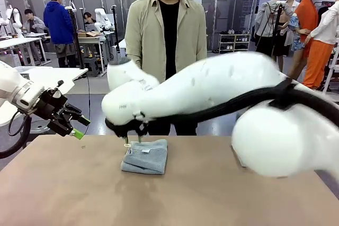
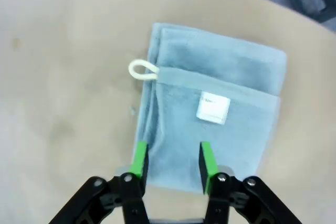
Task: Fold the towels and place them in the basket.
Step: When a person lays out a Towel with hook on the table, fold it in half twice.
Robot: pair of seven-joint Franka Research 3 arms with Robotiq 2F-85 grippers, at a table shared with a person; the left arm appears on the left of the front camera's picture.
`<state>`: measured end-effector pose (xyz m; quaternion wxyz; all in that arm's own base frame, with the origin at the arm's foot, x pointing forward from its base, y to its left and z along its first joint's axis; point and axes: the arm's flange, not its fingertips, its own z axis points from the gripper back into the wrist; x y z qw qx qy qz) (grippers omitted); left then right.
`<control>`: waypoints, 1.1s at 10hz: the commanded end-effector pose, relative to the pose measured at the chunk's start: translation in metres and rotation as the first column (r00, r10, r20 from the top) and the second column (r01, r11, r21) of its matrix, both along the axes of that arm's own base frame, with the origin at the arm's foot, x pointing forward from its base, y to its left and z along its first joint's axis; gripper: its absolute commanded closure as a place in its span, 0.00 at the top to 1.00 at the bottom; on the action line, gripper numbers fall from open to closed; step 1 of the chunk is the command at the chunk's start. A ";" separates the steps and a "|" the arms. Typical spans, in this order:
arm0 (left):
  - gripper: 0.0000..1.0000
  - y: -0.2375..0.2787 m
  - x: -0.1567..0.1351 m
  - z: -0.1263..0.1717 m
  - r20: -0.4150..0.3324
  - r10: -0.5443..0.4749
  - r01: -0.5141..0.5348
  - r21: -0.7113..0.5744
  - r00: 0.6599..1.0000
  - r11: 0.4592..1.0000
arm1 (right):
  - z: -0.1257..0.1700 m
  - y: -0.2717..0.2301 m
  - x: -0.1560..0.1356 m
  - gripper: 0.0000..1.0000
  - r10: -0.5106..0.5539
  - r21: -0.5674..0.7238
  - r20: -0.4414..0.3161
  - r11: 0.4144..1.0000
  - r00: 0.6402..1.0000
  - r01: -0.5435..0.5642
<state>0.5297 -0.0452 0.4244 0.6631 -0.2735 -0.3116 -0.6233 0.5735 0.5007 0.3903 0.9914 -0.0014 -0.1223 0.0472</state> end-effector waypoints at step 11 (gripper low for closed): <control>0.96 0.001 -0.001 0.001 0.004 -0.005 0.005 0.007 1.000 1.000 | 0.086 -0.168 -0.073 0.60 -0.129 0.147 -0.052 0.980 0.990 0.135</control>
